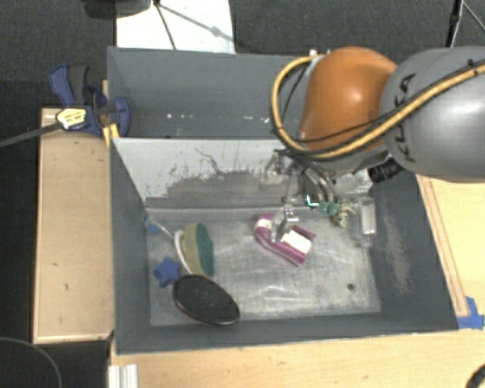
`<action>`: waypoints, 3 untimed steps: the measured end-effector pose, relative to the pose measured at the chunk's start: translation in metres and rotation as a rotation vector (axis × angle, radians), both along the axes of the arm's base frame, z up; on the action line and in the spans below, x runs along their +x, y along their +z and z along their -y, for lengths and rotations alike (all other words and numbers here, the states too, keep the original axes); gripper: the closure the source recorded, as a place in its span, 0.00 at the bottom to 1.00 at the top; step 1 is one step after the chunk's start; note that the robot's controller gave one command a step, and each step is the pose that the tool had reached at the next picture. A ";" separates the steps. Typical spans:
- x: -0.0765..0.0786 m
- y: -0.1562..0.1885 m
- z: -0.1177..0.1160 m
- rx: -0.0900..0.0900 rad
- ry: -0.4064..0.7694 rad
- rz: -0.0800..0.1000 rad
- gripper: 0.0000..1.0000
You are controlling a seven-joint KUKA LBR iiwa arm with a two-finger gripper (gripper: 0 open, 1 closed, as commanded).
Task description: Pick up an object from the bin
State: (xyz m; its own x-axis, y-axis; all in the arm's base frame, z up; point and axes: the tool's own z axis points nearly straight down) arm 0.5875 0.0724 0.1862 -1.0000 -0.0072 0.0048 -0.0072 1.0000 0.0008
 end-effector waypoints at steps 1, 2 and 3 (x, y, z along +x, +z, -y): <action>0.002 -0.113 0.051 0.002 -0.013 0.014 0.00; -0.009 -0.085 0.058 0.000 -0.211 0.010 0.00; -0.009 -0.085 0.048 0.000 -0.283 0.011 0.00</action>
Offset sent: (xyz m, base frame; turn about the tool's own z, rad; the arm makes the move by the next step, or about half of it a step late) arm -0.0014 -0.0502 -0.1162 0.0080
